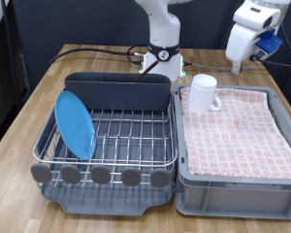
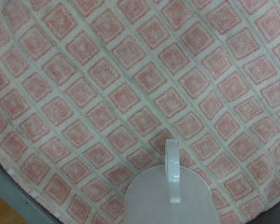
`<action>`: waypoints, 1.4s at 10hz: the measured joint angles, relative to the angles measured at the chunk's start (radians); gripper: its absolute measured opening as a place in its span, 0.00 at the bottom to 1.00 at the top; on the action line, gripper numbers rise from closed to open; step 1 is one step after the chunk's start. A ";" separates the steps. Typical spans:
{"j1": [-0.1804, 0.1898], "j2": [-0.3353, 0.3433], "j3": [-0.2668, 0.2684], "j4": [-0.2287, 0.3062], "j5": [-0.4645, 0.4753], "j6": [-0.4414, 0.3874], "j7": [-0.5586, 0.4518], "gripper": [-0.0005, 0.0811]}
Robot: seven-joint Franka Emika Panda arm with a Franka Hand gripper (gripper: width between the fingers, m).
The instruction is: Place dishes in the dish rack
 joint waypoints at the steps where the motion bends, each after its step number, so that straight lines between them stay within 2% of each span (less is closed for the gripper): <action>1: 0.000 0.014 0.000 -0.006 0.000 0.020 0.000 0.99; 5: -0.004 0.042 -0.007 -0.064 -0.004 0.118 -0.005 0.99; 10: -0.013 0.046 -0.043 -0.134 -0.014 0.188 -0.054 0.99; 14: -0.016 0.072 -0.065 -0.151 -0.014 0.234 -0.078 0.99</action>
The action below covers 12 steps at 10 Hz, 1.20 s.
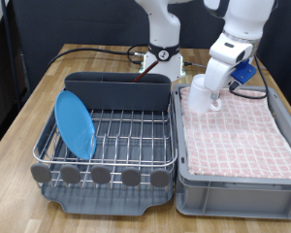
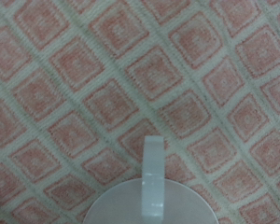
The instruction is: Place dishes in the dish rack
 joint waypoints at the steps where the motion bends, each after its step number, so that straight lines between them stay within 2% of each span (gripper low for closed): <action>1: 0.000 0.010 -0.002 0.000 0.000 0.007 0.000 0.99; 6: 0.000 0.054 -0.003 -0.001 0.000 0.033 0.000 0.99; 11: 0.000 0.073 -0.007 -0.004 -0.061 0.042 0.086 0.99; 12: 0.000 0.073 -0.007 -0.008 -0.061 0.043 0.087 0.69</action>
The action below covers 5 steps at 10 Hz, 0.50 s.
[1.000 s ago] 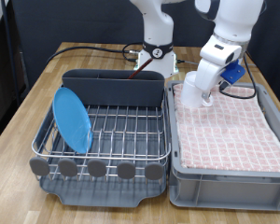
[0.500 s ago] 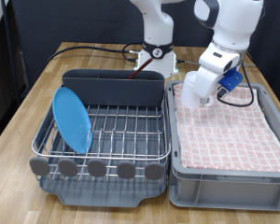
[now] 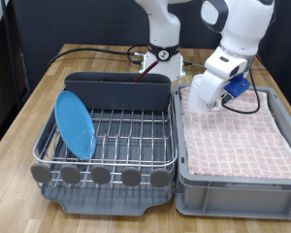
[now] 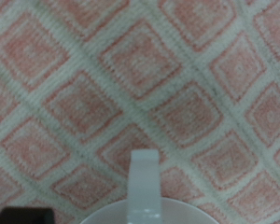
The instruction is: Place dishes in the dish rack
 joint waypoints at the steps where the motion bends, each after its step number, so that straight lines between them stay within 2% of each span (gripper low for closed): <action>1: 0.000 0.000 0.000 -0.005 0.000 0.002 0.001 0.69; 3: 0.000 0.000 0.000 -0.017 0.000 0.009 0.004 0.26; 4: 0.000 0.000 0.000 -0.021 0.000 0.012 0.006 0.26; 5: 0.000 0.000 0.000 -0.023 0.001 0.014 0.007 0.09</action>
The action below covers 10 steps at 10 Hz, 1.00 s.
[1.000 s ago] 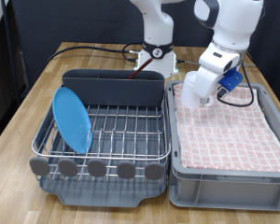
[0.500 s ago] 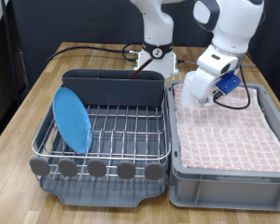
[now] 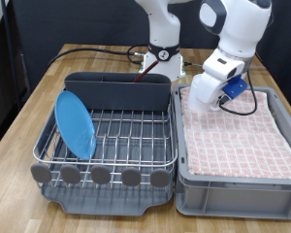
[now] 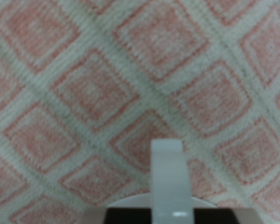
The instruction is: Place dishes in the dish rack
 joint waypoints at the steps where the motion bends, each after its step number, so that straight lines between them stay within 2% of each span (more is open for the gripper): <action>1: 0.000 -0.001 0.000 0.000 0.003 0.002 0.000 0.09; 3: 0.000 -0.015 0.000 0.012 0.015 -0.012 0.000 0.09; 6: 0.000 -0.070 -0.001 0.053 0.032 -0.103 -0.003 0.09; 10: 0.000 -0.141 -0.019 0.121 0.105 -0.206 -0.016 0.09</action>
